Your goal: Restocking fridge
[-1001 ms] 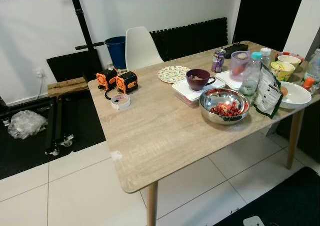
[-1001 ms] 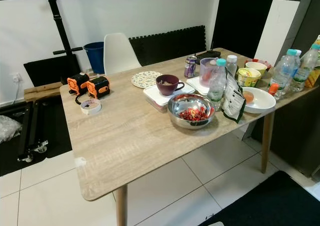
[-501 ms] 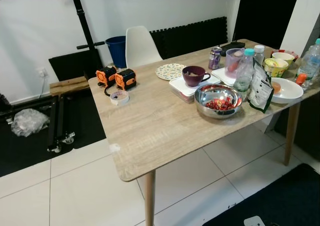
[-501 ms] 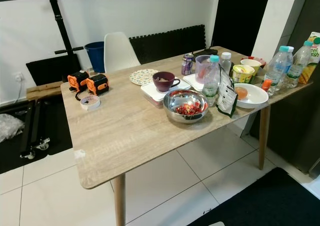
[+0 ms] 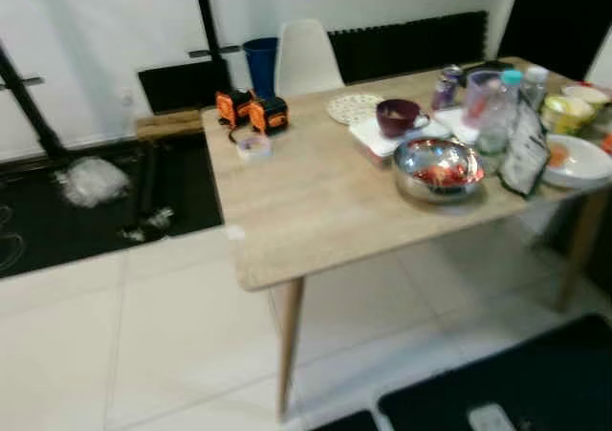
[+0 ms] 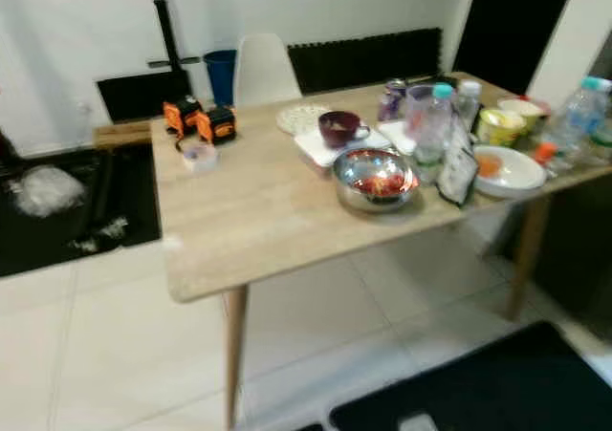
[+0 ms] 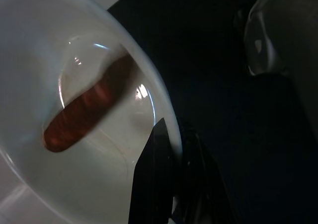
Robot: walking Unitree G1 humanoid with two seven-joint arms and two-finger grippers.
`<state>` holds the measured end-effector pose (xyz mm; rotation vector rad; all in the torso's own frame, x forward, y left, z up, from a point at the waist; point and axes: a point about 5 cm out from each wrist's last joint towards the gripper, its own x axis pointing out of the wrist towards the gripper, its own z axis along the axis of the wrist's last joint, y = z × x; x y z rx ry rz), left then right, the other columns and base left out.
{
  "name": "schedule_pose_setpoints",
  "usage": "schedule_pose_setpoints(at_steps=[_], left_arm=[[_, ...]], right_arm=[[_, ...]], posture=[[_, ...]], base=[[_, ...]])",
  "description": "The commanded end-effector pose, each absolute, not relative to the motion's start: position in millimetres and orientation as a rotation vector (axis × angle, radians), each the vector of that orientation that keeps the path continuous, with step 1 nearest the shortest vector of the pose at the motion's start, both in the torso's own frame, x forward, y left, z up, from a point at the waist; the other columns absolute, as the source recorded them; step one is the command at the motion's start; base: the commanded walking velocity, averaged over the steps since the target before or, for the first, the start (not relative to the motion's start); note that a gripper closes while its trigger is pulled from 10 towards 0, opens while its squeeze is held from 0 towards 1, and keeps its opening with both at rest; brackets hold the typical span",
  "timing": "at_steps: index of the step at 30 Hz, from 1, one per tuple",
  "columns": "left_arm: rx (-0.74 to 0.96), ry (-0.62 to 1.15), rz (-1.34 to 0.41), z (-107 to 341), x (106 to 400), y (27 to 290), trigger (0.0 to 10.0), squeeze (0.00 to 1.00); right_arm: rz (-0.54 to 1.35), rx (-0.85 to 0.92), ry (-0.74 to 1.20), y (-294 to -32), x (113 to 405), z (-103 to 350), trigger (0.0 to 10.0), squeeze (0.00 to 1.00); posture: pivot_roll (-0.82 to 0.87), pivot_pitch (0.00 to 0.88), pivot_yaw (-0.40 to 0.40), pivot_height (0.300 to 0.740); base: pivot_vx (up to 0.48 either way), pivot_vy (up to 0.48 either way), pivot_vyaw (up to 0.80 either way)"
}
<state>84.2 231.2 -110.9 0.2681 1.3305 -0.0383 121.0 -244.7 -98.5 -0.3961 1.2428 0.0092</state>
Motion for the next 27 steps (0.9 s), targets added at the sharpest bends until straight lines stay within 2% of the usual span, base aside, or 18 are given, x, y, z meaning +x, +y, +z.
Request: schedule_pose_setpoints(at_steps=[1, 9, 15, 25, 27], left_arm=[[0.286, 1.334, -0.034, -110.0, 83.2, 236.1, 10.0, 0.00], [0.280, 1.331, -0.036, -110.1, 83.9, 235.0, 10.0, 0.00], [0.260, 1.324, -0.039, -110.3, 84.9, 232.8, 10.0, 0.00], [0.252, 1.297, -0.073, -111.1, 87.0, 225.9, 10.0, 0.00], [0.201, 1.272, -0.070, -111.6, 90.6, 218.8, 10.0, 0.00]], right_arm=[[0.007, -0.395, 1.226, -244.3, 127.2, -96.7, 10.0, 0.00], [-0.001, -0.398, 1.231, -246.2, 126.2, -96.5, 10.0, 0.00], [-0.012, -0.399, 1.244, -248.6, 124.8, -96.3, 10.0, 0.00], [-0.028, -0.377, 1.261, -251.0, 122.5, -96.4, 10.0, 0.00], [-0.030, -0.374, 1.262, -251.2, 122.5, -96.4, 10.0, 0.00]], posture=[[-0.05, 0.000, 0.006, 0.740], [-0.05, 0.000, 0.002, 0.740], [-0.05, 0.000, 0.000, 0.740], [-0.05, 0.000, 0.000, 0.740], [-0.05, 0.000, -0.002, 0.740]], base=[[-0.424, 0.000, 0.00], [-0.404, 0.000, 0.00], [0.000, 0.000, 0.00], [0.000, 0.000, -0.72], [0.000, 0.000, -0.79]])
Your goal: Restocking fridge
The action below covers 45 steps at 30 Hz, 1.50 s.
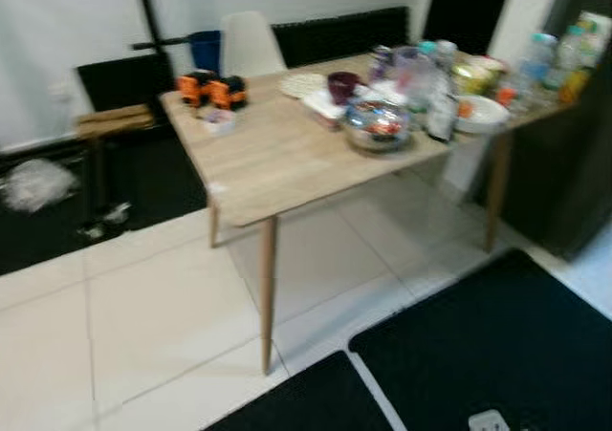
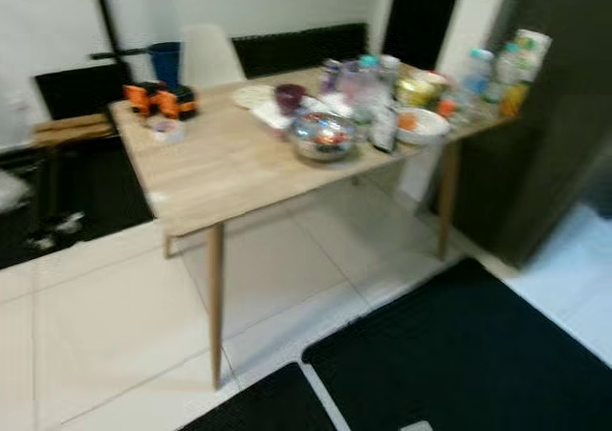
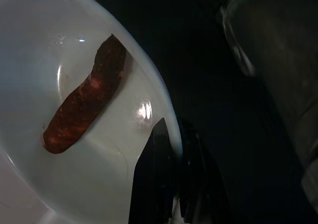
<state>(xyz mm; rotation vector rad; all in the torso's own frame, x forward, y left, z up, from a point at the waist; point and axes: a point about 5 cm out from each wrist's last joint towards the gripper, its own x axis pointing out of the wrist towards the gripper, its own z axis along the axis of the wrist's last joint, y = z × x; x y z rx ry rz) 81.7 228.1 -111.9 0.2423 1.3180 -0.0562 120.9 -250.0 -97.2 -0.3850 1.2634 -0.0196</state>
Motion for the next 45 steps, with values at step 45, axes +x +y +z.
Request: schedule_pose_setpoints(at_steps=[45], left_arm=[[0.133, 1.220, -0.032, -108.9, 101.5, 217.9, 10.0, 0.00]], right_arm=[[-0.040, -0.364, 1.267, -253.1, 120.6, -96.4, 10.0, 0.00]], posture=[[-0.06, 0.000, -0.003, 0.740]], base=[[0.000, 0.000, -0.79]])
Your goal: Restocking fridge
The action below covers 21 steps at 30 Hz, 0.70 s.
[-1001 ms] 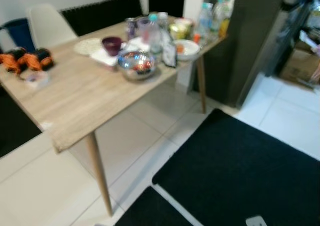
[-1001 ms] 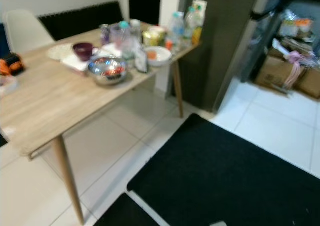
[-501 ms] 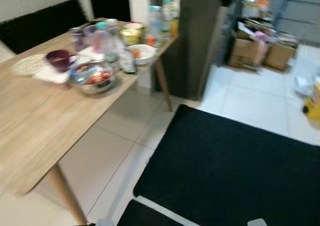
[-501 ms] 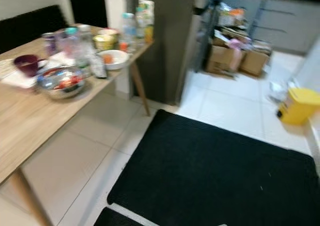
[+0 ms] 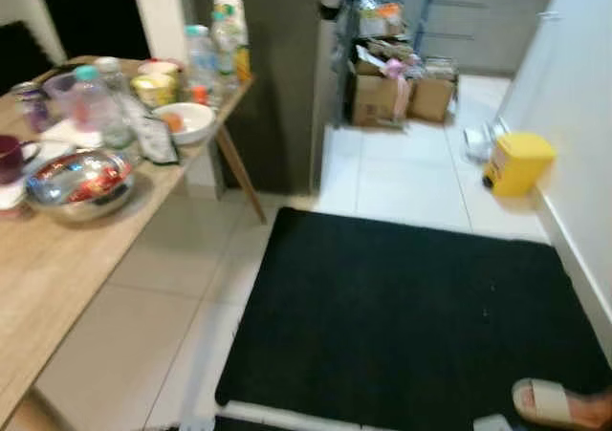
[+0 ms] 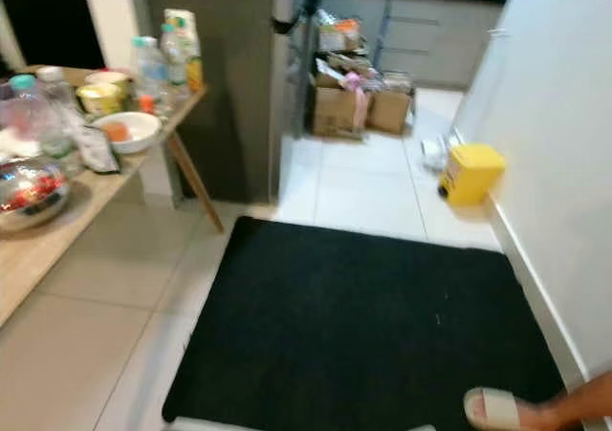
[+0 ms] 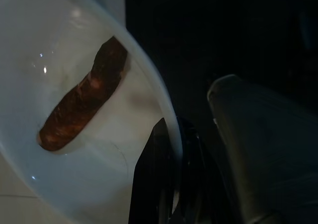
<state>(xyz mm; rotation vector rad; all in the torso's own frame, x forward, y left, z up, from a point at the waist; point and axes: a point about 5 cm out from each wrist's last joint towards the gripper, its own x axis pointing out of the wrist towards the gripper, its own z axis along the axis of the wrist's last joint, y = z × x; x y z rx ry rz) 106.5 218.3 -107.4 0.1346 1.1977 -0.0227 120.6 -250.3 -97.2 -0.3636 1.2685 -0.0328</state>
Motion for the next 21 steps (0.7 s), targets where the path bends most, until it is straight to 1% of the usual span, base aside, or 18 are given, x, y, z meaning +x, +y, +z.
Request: schedule_pose_setpoints(at_steps=[1, 16, 21], left_arm=[[0.133, 1.220, -0.032, -108.9, 101.5, 217.9, 10.0, 0.00], [0.113, 1.222, -0.042, -109.2, 103.2, 214.1, 10.0, 0.00], [0.105, 1.224, -0.041, -109.4, 103.0, 213.2, 10.0, 0.00]], right_arm=[[-0.040, -0.364, 1.267, -253.1, 120.6, -96.4, 10.0, 0.00], [-0.061, -0.375, 1.252, -254.9, 123.9, -94.9, 10.0, 0.00], [-0.047, -0.386, 1.244, -254.6, 125.4, -94.4, 10.0, 0.00]], posture=[[-0.06, 0.000, -0.003, 0.740], [-0.06, 0.000, -0.006, 0.740], [-0.06, 0.000, -0.008, 0.740]], base=[[0.000, 0.000, -0.79], [0.000, 0.000, -0.77], [0.000, 0.000, 0.00]])
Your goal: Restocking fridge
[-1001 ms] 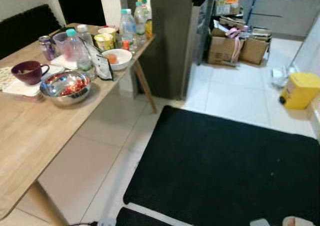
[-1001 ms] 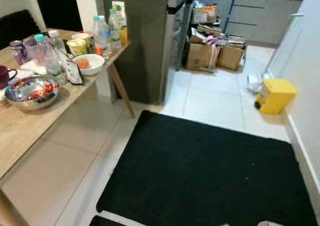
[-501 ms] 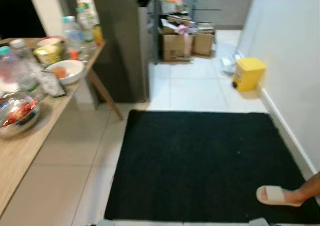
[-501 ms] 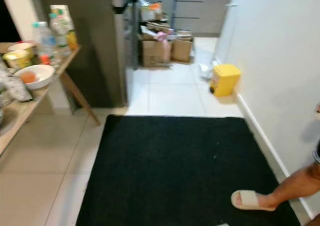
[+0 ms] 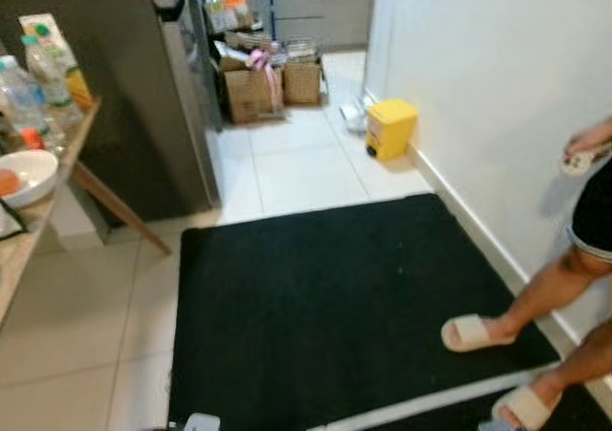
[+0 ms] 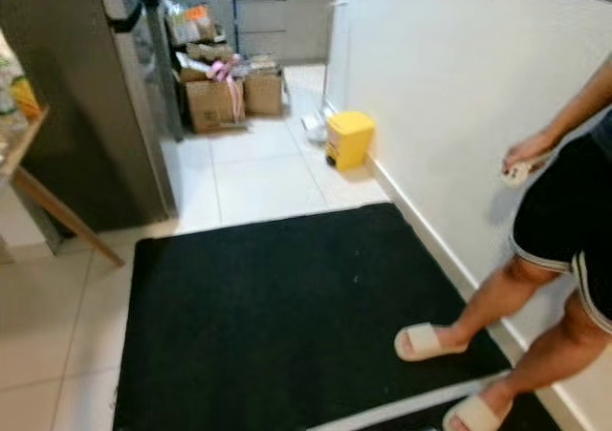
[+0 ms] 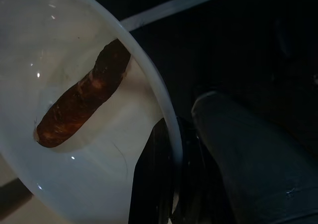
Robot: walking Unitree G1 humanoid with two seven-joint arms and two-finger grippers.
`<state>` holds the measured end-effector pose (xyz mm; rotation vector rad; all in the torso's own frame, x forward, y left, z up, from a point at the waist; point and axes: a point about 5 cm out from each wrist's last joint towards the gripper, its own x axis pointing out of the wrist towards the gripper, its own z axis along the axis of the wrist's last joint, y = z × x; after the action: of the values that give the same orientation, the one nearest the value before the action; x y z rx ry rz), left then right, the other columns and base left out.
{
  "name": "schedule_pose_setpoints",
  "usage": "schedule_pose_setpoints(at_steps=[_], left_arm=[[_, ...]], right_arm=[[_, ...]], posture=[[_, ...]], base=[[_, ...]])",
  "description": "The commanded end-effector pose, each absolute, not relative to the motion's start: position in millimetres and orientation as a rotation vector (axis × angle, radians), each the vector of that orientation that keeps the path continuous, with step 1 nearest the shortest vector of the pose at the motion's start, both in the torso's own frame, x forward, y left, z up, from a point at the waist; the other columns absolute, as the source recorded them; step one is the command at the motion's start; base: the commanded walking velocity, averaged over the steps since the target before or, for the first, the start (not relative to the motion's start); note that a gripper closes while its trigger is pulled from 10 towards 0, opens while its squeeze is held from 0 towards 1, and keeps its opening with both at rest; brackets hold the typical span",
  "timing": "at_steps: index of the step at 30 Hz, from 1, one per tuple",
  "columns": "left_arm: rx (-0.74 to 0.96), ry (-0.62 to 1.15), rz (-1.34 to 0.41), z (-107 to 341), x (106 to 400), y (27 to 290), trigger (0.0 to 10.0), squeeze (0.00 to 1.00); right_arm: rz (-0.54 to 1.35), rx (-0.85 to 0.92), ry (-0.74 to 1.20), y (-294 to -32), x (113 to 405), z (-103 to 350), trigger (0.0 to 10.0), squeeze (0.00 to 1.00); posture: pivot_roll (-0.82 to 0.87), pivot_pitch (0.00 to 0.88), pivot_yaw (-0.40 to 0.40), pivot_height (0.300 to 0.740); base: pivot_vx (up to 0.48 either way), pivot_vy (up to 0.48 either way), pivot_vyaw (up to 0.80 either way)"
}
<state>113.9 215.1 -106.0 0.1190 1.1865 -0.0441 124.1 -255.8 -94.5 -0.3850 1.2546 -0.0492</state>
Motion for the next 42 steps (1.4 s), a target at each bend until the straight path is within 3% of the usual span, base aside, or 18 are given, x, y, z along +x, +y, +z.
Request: schedule_pose_setpoints(at_steps=[1, 23, 42], left_arm=[[0.105, 1.224, -0.041, -109.4, 103.0, 213.2, 10.0, 0.00], [0.104, 1.229, -0.068, -109.9, 103.6, 209.3, 10.0, 0.00], [0.104, 1.229, -0.079, -110.2, 103.5, 207.3, 10.0, 0.00]], right_arm=[[-0.047, -0.386, 1.244, -254.6, 125.4, -94.4, 10.0, 0.00], [-0.047, -0.390, 1.244, -254.4, 124.8, -94.7, 10.0, 0.00], [-0.054, -0.382, 1.252, -255.2, 120.8, -95.7, 10.0, 0.00]], posture=[[-0.06, 0.000, -0.008, 0.740], [-0.06, 0.000, -0.008, 0.740], [-0.06, 0.000, -0.007, 0.740]], base=[[0.000, 0.000, 0.00], [0.263, 0.000, 0.00], [0.321, 0.000, -0.65]])
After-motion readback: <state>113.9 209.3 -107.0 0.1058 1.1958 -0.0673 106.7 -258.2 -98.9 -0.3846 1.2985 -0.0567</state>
